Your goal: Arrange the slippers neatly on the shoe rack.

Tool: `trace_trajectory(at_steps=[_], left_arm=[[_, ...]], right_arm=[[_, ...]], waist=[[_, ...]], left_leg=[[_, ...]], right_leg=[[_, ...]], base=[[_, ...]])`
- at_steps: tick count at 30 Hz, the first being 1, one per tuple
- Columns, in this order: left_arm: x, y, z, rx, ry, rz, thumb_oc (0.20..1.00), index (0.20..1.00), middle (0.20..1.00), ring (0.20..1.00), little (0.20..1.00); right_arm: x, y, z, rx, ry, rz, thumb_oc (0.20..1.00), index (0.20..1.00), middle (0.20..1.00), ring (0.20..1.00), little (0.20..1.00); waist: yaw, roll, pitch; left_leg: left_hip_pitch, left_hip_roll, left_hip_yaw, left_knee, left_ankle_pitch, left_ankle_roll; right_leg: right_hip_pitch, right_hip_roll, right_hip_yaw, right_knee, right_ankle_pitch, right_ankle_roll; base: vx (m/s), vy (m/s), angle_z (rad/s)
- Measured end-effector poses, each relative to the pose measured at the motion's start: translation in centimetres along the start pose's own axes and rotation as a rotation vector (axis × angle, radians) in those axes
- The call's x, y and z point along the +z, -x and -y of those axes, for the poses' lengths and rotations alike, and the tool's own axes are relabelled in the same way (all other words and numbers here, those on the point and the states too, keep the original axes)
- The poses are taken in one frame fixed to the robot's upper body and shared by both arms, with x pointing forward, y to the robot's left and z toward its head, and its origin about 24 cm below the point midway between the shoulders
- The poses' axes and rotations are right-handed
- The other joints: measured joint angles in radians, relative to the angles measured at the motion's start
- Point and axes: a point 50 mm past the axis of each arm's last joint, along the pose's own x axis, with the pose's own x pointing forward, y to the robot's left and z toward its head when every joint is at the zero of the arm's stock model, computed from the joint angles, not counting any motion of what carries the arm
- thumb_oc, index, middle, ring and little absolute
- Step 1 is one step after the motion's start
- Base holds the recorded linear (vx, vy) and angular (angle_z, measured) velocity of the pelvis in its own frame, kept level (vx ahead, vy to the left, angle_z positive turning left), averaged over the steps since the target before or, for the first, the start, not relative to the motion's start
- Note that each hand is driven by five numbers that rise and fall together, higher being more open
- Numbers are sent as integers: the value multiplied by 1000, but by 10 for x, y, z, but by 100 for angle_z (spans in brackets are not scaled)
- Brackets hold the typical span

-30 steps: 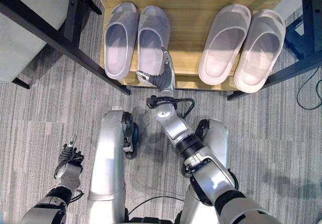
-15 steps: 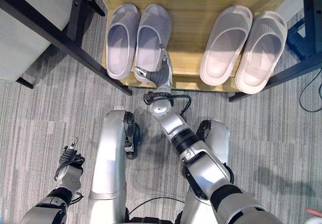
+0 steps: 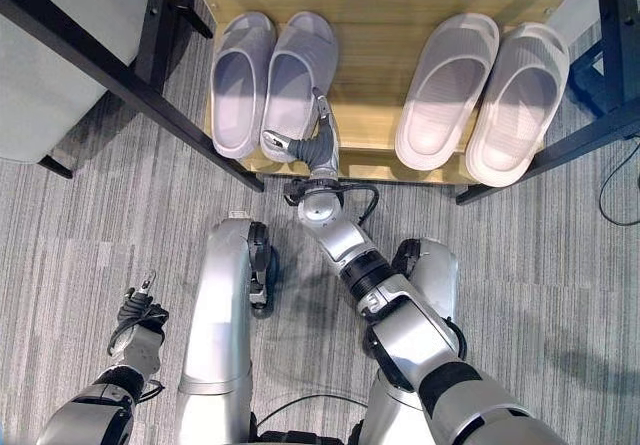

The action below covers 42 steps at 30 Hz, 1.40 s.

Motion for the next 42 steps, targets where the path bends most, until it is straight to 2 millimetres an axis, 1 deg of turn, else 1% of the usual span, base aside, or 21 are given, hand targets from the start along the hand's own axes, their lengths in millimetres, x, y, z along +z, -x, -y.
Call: trace_trajectory(at_steps=[1, 2, 3, 5, 8, 11, 13, 18, 22, 28, 36, 39, 42], left_arm=[[-2, 2, -3, -20, -23, 3, 1000, 1000, 1000, 1000, 1000], [-3, 3, -5, -24, -33, 3, 1000, 1000, 1000, 1000, 1000], [-5, 4, -10, -23, -44, -4, 1000, 1000, 1000, 1000, 1000], [-7, 5, -13, -26, -48, -10, 1000, 1000, 1000, 1000, 1000], [-10, 6, -18, -17, -52, -17, 1000, 1000, 1000, 1000, 1000], [-12, 6, -22, -6, -58, -28, 1000, 1000, 1000, 1000, 1000], [-14, 6, -24, 2, -63, -40, 1000, 1000, 1000, 1000, 1000], [-13, 6, -22, -3, -79, -37, 1000, 1000, 1000, 1000, 1000], [-10, 5, -15, -25, -71, -24, 1000, 1000, 1000, 1000, 1000], [-10, 5, -16, -23, -76, -23, 1000, 1000, 1000, 1000, 1000], [-12, 6, -19, -17, -80, -27, 1000, 1000, 1000, 1000, 1000], [-12, 6, -20, -15, -80, -28, 1000, 1000, 1000, 1000, 1000], [-12, 6, -20, -16, -81, -27, 1000, 1000, 1000, 1000, 1000]], right_arm=[[10, 3, 10, -14, 55, 106, 1000, 1000, 1000, 1000, 1000], [14, 4, 13, -25, 82, 146, 1000, 1000, 1000, 1000, 1000], [17, 3, 17, -50, 114, 179, 1000, 1000, 1000, 1000, 1000], [19, 2, 19, -68, 130, 191, 1000, 1000, 1000, 1000, 1000], [20, 10, 21, -74, 134, 211, 1000, 1000, 1000, 1000, 1000], [5, 22, 21, -63, 151, 181, 1000, 1000, 1000, 1000, 1000], [-9, 29, 21, -53, 163, 134, 1000, 1000, 1000, 1000, 1000], [-19, 29, 24, -45, 189, 99, 1000, 1000, 1000, 1000, 1000], [-29, 30, 36, -78, 204, 67, 1000, 1000, 1000, 1000, 1000], [-29, 28, 51, -153, 152, 63, 1000, 1000, 1000, 1000, 1000], [-30, 39, 61, -197, 96, 61, 1000, 1000, 1000, 1000, 1000], [-31, 39, 63, -202, 91, 58, 1000, 1000, 1000, 1000, 1000], [-34, 44, 68, -203, 105, 60, 1000, 1000, 1000, 1000, 1000]], waist=[[-3, 0, 0], [-3, 1, 0], [-15, 1, 0], [-21, 1, 0], [-23, 3, 2], [-29, 3, 2], [-36, 4, 3], [-46, 4, 4], [-50, 7, 9], [-56, 7, 15], [-66, 2, 22], [-74, 2, 22], [-76, 2, 22]], left_leg=[[-2, 0, 1, 5, -1, -3], [-2, 0, 3, 7, -2, -3], [-2, 0, 5, 8, -2, -4], [-2, 0, 6, 8, -4, -8], [-1, 0, 4, 16, -6, -10], [-1, 0, 4, 24, -8, -15], [-1, 0, 5, 25, -10, -18], [-2, -1, 5, 24, -12, -21], [-2, -1, 5, 24, -12, -21], [-3, 0, 5, 24, -14, -23], [-8, 0, 5, 28, -18, -21], [-8, 1, 5, 29, -19, -21], [-8, 1, 4, 34, -23, -22]], right_leg=[[-3, 3, 4, 3, 0, 1], [-3, 3, 7, 5, -2, 4], [-3, 3, 10, 7, -4, 9], [-2, 3, 12, 7, -4, 10], [-3, 5, 12, 10, -6, 11], [-3, 7, 15, 16, -8, 13], [-1, 7, 17, 17, -9, 15], [-3, 7, 18, 18, -10, 18], [-3, 8, 18, 17, -14, 16], [-4, 8, 18, 17, -18, 22], [-5, 8, 19, 18, -21, 25], [-5, 10, 19, 18, -21, 25], [-6, 13, 20, 21, -21, 25]], base=[[-35, -14, -4], [0, 0, 0], [-37, -32, 1], [-31, -37, 0], [-20, -15, -2], [0, 0, 0], [0, 0, 0], [0, 0, 0], [0, 0, 0], [0, 0, 0], [0, 0, 0], [0, 0, 0], [-3, -4, -2]])
